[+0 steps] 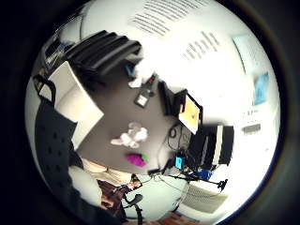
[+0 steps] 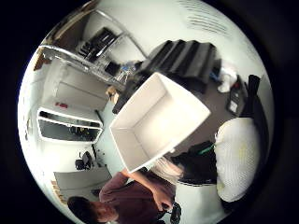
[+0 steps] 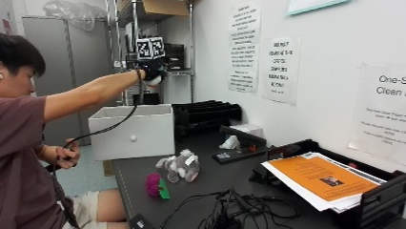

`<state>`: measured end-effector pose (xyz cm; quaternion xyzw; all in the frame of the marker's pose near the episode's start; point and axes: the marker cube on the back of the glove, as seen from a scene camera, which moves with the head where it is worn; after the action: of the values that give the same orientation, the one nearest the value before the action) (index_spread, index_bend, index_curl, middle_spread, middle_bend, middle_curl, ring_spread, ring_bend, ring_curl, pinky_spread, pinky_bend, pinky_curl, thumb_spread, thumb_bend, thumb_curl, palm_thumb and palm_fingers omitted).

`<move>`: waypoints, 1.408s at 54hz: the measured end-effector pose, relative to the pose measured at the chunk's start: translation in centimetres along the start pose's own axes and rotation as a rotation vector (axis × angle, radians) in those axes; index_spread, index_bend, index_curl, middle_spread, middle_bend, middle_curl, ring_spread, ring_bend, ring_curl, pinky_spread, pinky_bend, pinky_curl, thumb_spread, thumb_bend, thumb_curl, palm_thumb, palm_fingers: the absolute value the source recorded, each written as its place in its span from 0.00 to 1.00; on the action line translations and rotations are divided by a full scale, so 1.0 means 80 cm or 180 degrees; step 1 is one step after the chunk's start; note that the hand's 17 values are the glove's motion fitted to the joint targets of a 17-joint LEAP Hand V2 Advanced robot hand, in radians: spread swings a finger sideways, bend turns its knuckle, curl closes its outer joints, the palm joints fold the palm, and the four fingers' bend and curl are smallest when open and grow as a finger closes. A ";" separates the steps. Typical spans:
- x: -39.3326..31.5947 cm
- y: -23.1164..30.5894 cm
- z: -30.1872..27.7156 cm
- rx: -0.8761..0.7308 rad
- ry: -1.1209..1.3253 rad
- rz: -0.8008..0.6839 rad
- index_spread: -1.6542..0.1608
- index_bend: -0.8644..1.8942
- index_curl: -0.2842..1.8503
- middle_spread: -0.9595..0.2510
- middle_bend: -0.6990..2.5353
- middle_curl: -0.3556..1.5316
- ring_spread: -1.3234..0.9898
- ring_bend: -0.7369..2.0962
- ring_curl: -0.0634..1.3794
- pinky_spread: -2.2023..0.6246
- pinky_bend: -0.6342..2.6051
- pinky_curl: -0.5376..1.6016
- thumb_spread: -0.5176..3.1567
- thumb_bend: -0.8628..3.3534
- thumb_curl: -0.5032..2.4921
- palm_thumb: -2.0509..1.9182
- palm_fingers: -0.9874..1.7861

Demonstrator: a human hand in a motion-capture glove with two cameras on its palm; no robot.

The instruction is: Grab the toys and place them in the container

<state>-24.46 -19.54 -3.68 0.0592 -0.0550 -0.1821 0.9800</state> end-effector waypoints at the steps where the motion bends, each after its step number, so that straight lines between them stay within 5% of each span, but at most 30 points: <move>1: -0.012 -0.008 0.003 0.0003 -0.0020 -0.0039 0.74 0.65 0.55 0.60 0.61 0.60 0.43 0.80 0.56 0.65 0.58 0.57 0.29 0.22 0.48 0.65 0.71; 13: -0.120 -0.064 0.051 0.0311 -0.0489 -0.0868 0.74 0.65 0.58 0.60 0.61 0.62 0.43 0.81 0.56 0.65 0.58 0.58 0.28 0.21 0.50 0.65 0.70; 30: -0.150 -0.100 0.130 -0.0254 -0.0607 -0.0544 0.74 0.61 0.61 0.59 0.59 0.62 0.43 0.80 0.55 0.65 0.59 0.58 0.28 0.21 0.53 0.66 0.65; 35: -0.159 -0.102 0.147 -0.0649 -0.0599 -0.0573 0.74 0.55 0.60 0.56 0.55 0.60 0.43 0.79 0.54 0.65 0.62 0.59 0.28 0.21 0.53 0.66 0.57; 41: -0.160 -0.096 0.162 -0.0970 -0.0465 -0.0586 0.75 0.45 0.56 0.59 0.43 0.54 0.44 0.77 0.53 0.67 0.61 0.58 0.36 0.19 0.52 0.60 0.33; 47: -0.174 -0.100 0.164 -0.0815 -0.0742 -0.0693 0.75 0.37 0.48 0.68 0.32 0.47 0.49 0.60 0.41 0.73 0.59 0.53 0.43 0.19 0.46 0.55 0.19; 62: -0.141 -0.078 0.129 -0.0806 -0.0278 -0.0678 0.77 0.31 0.33 0.77 0.24 0.39 0.56 0.39 0.27 0.78 0.51 0.46 0.48 0.20 0.37 0.51 0.18; 68: -0.112 -0.058 0.094 -0.0919 0.0101 -0.1238 0.78 0.31 0.28 0.78 0.24 0.36 0.57 0.37 0.26 0.79 0.49 0.45 0.49 0.20 0.34 0.51 0.19; 76: -0.054 -0.027 0.030 -0.0628 0.0201 -0.0468 0.78 0.32 0.24 0.78 0.24 0.34 0.57 0.36 0.26 0.79 0.48 0.43 0.50 0.20 0.32 0.51 0.21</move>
<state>-29.56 -20.21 -1.97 -0.0280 -0.0015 -0.2559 0.9663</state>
